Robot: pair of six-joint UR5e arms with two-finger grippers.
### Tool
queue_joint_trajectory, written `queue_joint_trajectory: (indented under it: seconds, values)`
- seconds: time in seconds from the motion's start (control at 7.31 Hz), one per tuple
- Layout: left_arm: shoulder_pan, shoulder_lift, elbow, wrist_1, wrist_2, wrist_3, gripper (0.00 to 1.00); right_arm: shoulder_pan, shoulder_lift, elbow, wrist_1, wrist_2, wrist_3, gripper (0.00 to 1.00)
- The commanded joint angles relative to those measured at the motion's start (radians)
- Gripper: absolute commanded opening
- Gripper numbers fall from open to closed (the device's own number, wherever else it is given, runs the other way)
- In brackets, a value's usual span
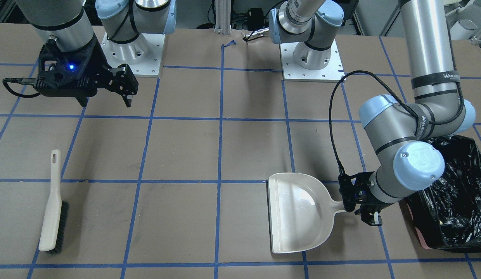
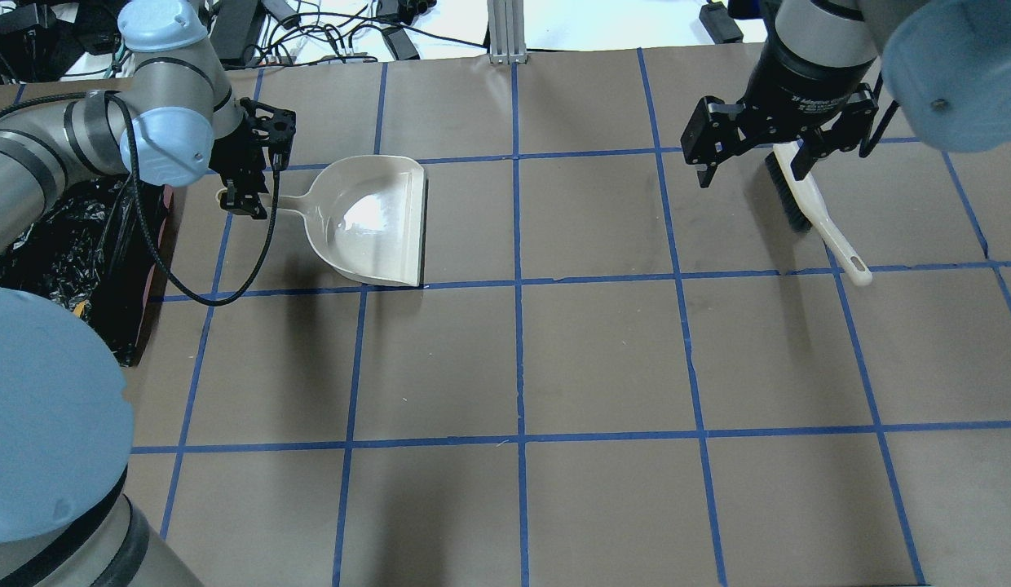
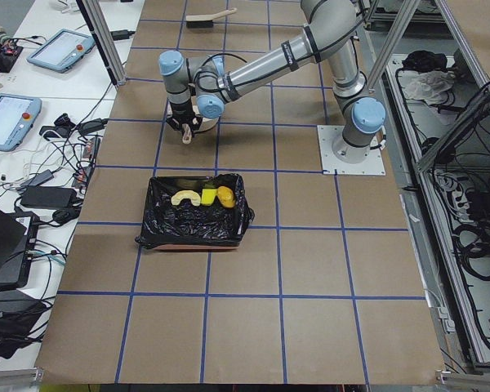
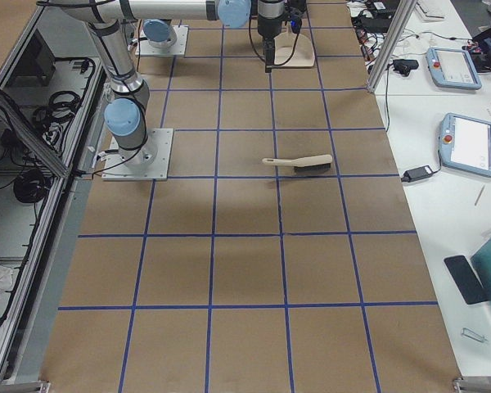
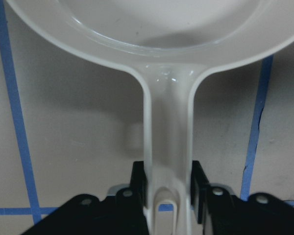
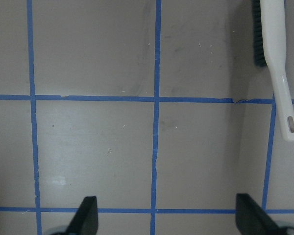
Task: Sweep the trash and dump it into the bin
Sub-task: 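Lower the empty dustpan back onto the table with the left gripper, then open the left gripper and release the dustpan handle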
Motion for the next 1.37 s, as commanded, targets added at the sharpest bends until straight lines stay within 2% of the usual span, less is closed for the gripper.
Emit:
queue_joint_trajectory:
  seconds: [0.0,0.41,0.68,0.82,0.96,1.09,1.23]
  values:
    - [0.003,-0.001,-0.001,0.022,-0.002,0.0,0.13,0.0,0.0,0.001,-0.004,0.0,0.0,1.0]
    - [0.003,-0.007,-0.001,0.036,-0.002,-0.013,0.16,0.0,-0.006,-0.001,-0.026,-0.002,0.001,1.0]
    - [0.003,-0.005,-0.001,0.038,-0.002,-0.016,0.44,0.0,-0.012,0.001,-0.056,-0.011,0.0,1.0]
    - [0.003,-0.004,0.001,0.036,-0.002,-0.022,0.75,0.0,-0.014,0.001,-0.047,-0.012,0.0,1.0]
    - [0.002,0.017,0.004,0.036,-0.005,-0.044,0.81,0.0,-0.012,-0.001,-0.069,-0.003,0.001,1.0]
    - [-0.002,0.039,0.018,0.029,-0.017,-0.065,0.81,0.0,-0.014,0.001,-0.071,-0.012,-0.003,1.0]
    - [-0.017,0.073,0.021,0.027,-0.031,-0.179,0.81,0.002,-0.017,-0.001,-0.071,-0.015,-0.004,1.0]
